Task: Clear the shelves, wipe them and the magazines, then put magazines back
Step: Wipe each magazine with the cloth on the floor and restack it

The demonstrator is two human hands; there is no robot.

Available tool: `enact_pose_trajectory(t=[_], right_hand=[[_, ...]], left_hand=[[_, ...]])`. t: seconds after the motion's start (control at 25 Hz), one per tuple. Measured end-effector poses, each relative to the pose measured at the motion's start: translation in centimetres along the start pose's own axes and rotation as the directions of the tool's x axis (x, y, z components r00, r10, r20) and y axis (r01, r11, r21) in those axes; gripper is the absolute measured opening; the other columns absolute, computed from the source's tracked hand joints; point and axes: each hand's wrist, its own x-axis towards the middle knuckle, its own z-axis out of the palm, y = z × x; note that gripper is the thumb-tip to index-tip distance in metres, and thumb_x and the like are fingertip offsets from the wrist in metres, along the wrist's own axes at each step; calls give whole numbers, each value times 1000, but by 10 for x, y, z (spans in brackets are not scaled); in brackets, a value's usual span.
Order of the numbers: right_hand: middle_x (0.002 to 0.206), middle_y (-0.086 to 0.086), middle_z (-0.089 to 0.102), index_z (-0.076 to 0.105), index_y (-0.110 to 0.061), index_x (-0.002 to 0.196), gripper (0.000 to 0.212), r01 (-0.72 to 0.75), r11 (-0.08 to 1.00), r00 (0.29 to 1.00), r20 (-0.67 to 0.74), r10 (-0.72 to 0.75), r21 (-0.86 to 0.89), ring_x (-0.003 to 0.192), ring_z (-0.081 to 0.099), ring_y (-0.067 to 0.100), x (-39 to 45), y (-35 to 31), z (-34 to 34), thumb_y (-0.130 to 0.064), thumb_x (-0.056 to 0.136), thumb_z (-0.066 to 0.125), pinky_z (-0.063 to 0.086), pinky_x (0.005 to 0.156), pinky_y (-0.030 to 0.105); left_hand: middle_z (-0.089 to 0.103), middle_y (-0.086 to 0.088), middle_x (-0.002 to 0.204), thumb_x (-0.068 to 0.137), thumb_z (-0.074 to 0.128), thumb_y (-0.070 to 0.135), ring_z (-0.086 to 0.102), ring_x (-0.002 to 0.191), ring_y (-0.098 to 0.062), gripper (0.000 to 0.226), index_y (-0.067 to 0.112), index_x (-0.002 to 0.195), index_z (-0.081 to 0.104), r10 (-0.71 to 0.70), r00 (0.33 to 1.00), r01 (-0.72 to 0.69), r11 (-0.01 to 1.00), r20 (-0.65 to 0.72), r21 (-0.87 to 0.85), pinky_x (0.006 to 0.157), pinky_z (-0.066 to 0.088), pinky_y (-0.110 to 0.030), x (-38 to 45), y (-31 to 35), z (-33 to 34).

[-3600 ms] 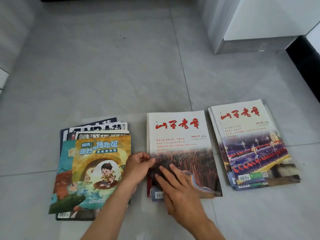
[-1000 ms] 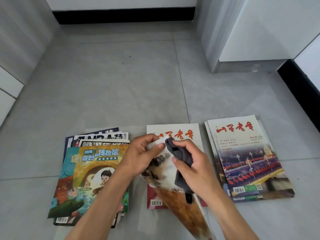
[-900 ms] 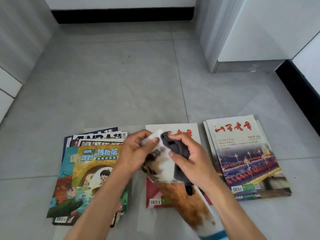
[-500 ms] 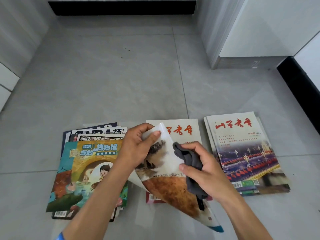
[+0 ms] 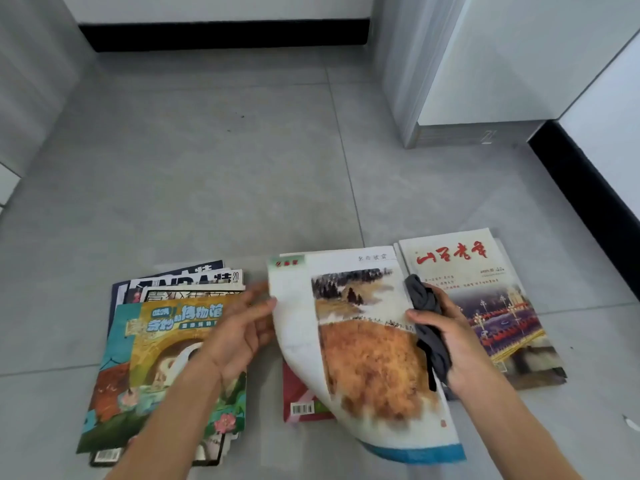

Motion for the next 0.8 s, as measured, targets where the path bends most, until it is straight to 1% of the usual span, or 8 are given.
enact_pose_trajectory(t=[0.12,0.16,0.24,0.32,0.48,0.56,0.68,0.8], right_hand=[[120,11,68,70,-31,112,48,178,933,970,-105,-220,-311,88,67,22,24,25,-3,8,84,68,57,67,30],[129,6,64,68,-34,117,49,261,794,931,-75,-358,-550,99,65,20,32,35,-5,4,86,69,58,79,32],[146,3,52,61,-29,134,45,307,279,846,126,-518,-910,119,56,30,39,60,-5,-17,91,69,50,103,49],[151,6,47,56,-26,140,44,203,-71,809,208,-549,-977,127,49,44,32,91,14,-35,97,57,41,107,58],[153,-2,46,52,-29,141,49,565,-376,646,677,-353,-735,144,37,36,5,133,49,-33,93,48,32,113,55],[157,0,40,47,-29,146,50,493,-401,671,631,-389,-772,150,25,29,26,117,34,-36,96,42,28,116,55],[160,9,30,39,-19,152,55,155,-130,825,201,-528,-979,151,19,33,42,91,39,-36,100,29,29,118,55],[159,8,34,41,-21,151,55,404,-354,724,532,-440,-843,150,24,31,26,122,76,-32,98,35,31,117,52]], left_hand=[[75,-7,108,90,66,7,73,91,-22,17,19,103,68,-71,989,114,928,-133,355,83,58,-39,1,-54,16],[75,-4,109,92,65,9,73,90,-18,15,21,99,70,-18,981,104,885,-191,454,84,58,-36,3,-68,20],[72,7,109,94,62,16,69,90,-10,14,23,104,70,117,969,52,767,-219,639,79,58,-27,7,-83,28],[69,11,103,97,55,26,67,87,-9,18,20,105,70,168,963,63,620,-211,782,72,55,-23,9,-81,31],[73,0,90,98,51,29,69,84,-21,30,10,86,70,75,972,149,537,-223,830,77,56,-35,19,-73,16],[75,4,86,97,56,29,71,79,-14,28,13,86,75,35,976,154,588,-215,794,78,59,-37,16,-73,9],[76,9,89,95,60,30,72,77,-7,23,16,89,76,77,964,149,636,-255,757,74,61,-34,6,-80,10],[73,9,85,93,64,29,69,74,-8,13,20,88,70,151,940,145,637,-306,757,70,59,-30,0,-86,16]])
